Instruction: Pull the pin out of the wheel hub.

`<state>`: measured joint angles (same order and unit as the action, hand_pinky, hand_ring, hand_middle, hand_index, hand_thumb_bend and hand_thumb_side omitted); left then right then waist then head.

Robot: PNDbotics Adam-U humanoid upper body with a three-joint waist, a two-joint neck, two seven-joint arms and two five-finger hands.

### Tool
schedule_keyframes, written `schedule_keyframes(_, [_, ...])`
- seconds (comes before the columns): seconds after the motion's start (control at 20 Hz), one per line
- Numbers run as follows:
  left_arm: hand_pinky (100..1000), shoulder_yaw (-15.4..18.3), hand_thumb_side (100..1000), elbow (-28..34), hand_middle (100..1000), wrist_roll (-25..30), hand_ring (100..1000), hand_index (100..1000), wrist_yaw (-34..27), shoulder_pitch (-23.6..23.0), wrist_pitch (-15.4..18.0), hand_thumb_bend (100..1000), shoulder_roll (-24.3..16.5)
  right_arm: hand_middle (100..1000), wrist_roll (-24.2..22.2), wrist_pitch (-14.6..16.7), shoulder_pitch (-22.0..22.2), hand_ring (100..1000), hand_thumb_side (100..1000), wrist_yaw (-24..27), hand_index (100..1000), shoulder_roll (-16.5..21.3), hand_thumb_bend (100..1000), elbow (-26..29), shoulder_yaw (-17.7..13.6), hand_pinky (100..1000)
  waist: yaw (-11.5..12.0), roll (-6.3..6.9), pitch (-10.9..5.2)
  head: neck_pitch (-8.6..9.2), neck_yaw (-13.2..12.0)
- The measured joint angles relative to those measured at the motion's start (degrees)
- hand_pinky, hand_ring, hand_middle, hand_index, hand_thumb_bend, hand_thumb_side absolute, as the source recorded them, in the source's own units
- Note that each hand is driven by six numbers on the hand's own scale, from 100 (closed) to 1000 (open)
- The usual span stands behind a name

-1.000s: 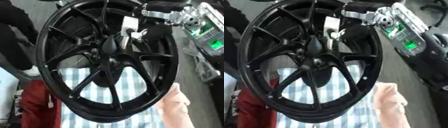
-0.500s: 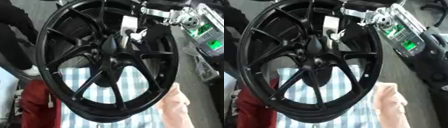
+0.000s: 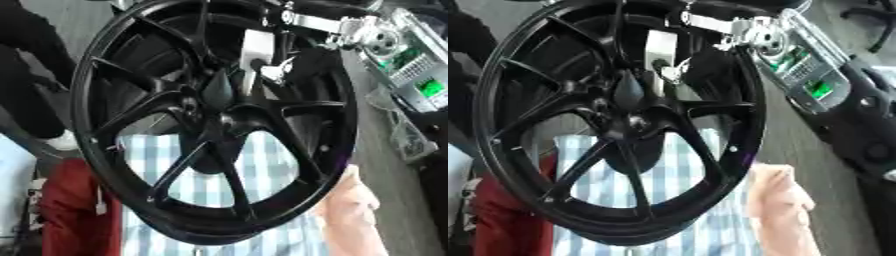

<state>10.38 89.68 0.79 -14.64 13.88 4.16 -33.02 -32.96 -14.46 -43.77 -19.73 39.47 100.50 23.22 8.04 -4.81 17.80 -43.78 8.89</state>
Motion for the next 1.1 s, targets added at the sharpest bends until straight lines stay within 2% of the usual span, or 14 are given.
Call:
schedule_keyframes(0.1, [777,0.0,843,0.0,729,0.0,769,777,0.0,-0.1,0.0,164,0.0,412,0.2,-0.9,0.0,466,356,1.4,585,0.1,100,0.0,-0.1,570,0.0,0.00,0.00,0.00,0.0])
schedule_keyframes(0.55, [778,0.0,842,0.0,729,0.1,768,776,0.0,-0.3,0.0,163,0.0,384,0.3,-3.5,-0.4,443,321,5.4,546,1.8,100,1.0,-0.3,546,0.0,0.00,0.00,0.00,0.3])
schedule_keyframes(1.1, [779,0.0,840,0.0,730,0.1,768,776,0.0,-0.5,0.0,163,0.0,374,0.8,-6.6,-0.6,431,243,8.5,529,3.6,100,4.5,-3.1,523,-0.6,0.01,-0.02,0.00,0.2])
